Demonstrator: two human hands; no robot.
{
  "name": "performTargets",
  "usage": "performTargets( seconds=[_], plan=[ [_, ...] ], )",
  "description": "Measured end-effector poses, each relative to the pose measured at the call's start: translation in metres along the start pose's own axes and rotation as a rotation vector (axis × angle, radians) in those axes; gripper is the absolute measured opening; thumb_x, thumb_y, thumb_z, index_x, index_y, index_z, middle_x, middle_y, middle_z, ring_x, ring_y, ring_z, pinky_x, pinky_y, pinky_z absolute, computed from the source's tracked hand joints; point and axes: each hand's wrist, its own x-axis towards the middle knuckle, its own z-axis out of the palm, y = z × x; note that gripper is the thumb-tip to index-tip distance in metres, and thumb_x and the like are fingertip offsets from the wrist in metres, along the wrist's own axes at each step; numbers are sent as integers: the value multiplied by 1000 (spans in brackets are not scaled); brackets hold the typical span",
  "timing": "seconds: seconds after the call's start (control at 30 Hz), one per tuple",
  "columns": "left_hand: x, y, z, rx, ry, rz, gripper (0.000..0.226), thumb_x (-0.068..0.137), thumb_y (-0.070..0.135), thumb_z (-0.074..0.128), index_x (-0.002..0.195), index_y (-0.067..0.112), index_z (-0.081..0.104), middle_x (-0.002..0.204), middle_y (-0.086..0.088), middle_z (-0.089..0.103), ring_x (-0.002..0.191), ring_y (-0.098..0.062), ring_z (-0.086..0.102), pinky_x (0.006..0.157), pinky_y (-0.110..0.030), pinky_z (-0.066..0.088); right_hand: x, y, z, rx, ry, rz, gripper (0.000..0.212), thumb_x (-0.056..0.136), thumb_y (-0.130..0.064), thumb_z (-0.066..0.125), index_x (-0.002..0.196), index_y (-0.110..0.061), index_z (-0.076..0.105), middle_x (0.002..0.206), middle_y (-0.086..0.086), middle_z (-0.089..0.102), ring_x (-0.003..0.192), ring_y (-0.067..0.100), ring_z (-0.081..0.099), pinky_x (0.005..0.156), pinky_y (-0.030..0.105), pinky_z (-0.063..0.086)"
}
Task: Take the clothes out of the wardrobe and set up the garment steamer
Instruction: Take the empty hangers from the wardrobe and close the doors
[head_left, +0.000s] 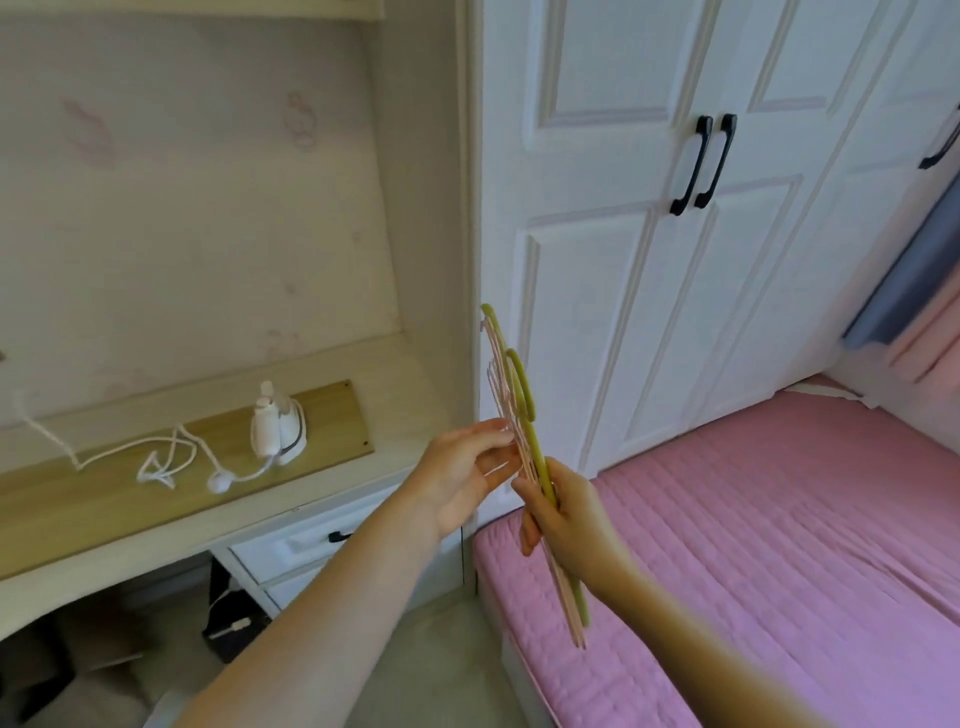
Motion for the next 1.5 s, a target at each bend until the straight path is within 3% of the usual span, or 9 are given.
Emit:
performTargets(
  seconds=[0.23,0.33,0.47,0.57,0.93,1.13,1.27,1.4,1.5],
  plan=[
    [-32,-6,-83,-110,141,2,27,88,-2,57,114,-7,63,114,-24,65,103,-32,63,99,-42,49,-9,-5,76,-6,-194,47,20,99,-26,48,82,-17,51,51,3,61,50,16,63,59,21,50],
    [-40,-5,-109,-132,224,21,31,87,-3,59,118,-10,60,117,-27,64,99,-30,66,88,-37,56,-4,-7,101,5,-283,81,22,99,-25,46,86,-9,51,49,4,60,49,18,63,58,26,52],
    [-40,1,-132,-152,314,60,19,88,-12,54,104,-8,62,100,-24,70,80,-24,73,64,-28,59,12,-8,125,11,-407,142,25,100,-26,45,91,-2,47,50,6,61,46,21,63,53,26,50],
    [-30,9,-145,-129,366,85,16,87,-14,53,97,-7,64,89,-22,72,80,-24,73,67,-29,60,31,-11,133,72,-465,175,24,100,-25,45,92,-3,49,50,8,61,46,23,62,50,23,48],
    [58,58,-152,-85,453,139,16,86,-11,59,101,-9,64,98,-26,70,85,-28,71,70,-29,59,154,-9,130,463,-596,474,43,101,-38,40,89,0,59,60,13,56,49,24,59,50,30,52],
    [115,84,-142,187,578,175,16,80,1,73,95,0,66,91,-18,71,80,-25,70,72,-28,59,225,4,114,487,-607,511,39,99,-42,43,73,-13,49,55,-2,30,42,10,22,37,18,21],
    [145,104,-143,679,714,235,38,73,25,81,104,16,60,101,6,65,90,-8,62,78,-28,53,258,14,109,463,-609,505,41,98,-44,45,69,-15,48,57,-1,27,44,10,20,37,19,18],
    [166,132,-144,693,621,335,65,67,33,84,125,24,56,126,11,58,120,-4,49,103,-30,39,281,17,109,447,-617,504,40,100,-40,43,71,-13,47,55,-1,30,42,10,22,37,18,19],
    [180,147,-143,636,564,348,58,66,35,85,119,26,63,126,16,60,121,0,49,101,-28,37,298,19,112,447,-628,500,39,100,-39,42,74,-11,49,53,-2,35,41,9,25,36,17,22]
  ],
)
